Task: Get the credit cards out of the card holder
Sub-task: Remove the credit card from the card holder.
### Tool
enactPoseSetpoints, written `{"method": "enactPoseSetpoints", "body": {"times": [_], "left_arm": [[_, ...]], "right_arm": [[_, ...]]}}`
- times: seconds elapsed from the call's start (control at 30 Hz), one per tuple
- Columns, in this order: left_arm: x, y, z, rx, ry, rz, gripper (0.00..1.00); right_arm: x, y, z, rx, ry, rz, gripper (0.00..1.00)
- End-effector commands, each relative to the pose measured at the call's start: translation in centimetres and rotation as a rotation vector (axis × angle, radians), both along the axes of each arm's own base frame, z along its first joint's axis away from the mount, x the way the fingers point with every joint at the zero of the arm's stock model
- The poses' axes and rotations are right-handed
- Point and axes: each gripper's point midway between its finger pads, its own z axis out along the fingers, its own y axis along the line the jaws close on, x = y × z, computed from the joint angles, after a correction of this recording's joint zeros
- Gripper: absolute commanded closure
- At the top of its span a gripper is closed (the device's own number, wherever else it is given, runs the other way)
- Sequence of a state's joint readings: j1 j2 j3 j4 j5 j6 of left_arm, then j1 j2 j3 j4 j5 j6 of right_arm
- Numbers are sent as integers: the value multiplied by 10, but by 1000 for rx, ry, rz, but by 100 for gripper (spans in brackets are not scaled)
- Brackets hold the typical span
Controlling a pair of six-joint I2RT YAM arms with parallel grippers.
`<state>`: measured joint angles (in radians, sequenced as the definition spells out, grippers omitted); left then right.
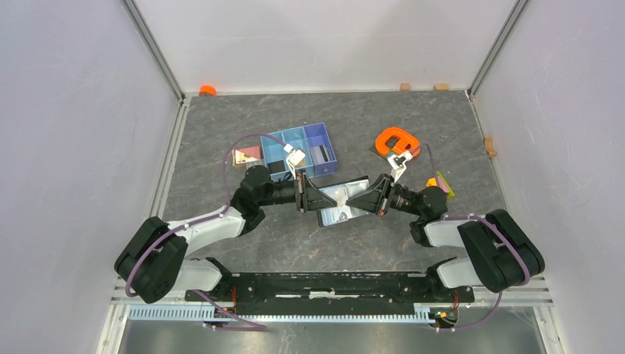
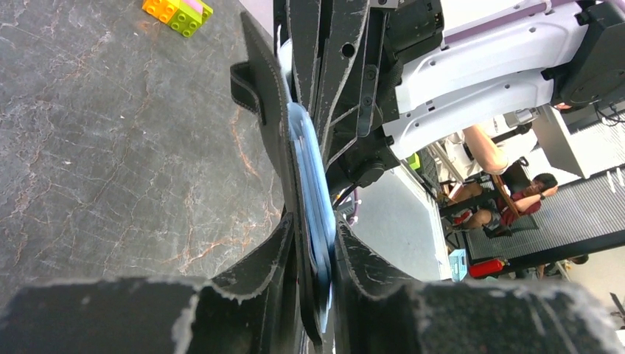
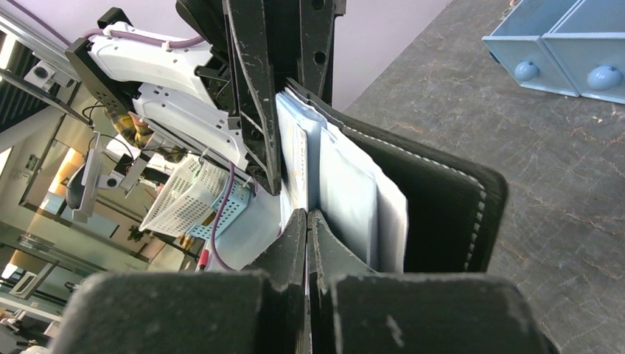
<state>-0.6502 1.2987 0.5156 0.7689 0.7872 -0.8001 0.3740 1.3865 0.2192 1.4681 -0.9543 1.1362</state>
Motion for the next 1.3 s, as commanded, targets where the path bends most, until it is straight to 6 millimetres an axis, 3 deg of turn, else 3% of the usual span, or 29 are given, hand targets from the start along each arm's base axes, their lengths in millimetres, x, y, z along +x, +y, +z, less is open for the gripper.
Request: {"method": "enactPoseSetpoints", "body": {"times": [0.0,0.07,0.17,0.23,0.37,0.67,0.93,0.97,1.07,1.27], "left_arm": [[0,2,28,-81,-66,8,72],[0,2,28,-80,-62,6,71],[0,1,27,-80,-59,1,57],[-1,2,28,-82,-61,2,55],[1,1,25,-73,-56,9,69],[3,4,26,-75,-59,20,74],[4,3,25,-73,-51,22,95],[5,3,25,-73,-49,23,96],[4,3,25,-75,-47,20,98],[-1,3,32,-111,-54,-6,98]], "right_arm": [[-8,-6,17,46,-118,10,100],[-8,-6,16,43,-117,7,100],[-8,-6,17,44,-121,8,100],[-8,-6,17,42,-123,6,100],[-7,-7,16,37,-124,-4,100],[1,-18,16,37,-124,-61,100],[1,-20,17,39,-130,-69,100],[0,-19,18,40,-134,-61,98],[-3,-15,18,37,-143,-44,75],[-2,-6,8,0,-136,-27,69]]}}
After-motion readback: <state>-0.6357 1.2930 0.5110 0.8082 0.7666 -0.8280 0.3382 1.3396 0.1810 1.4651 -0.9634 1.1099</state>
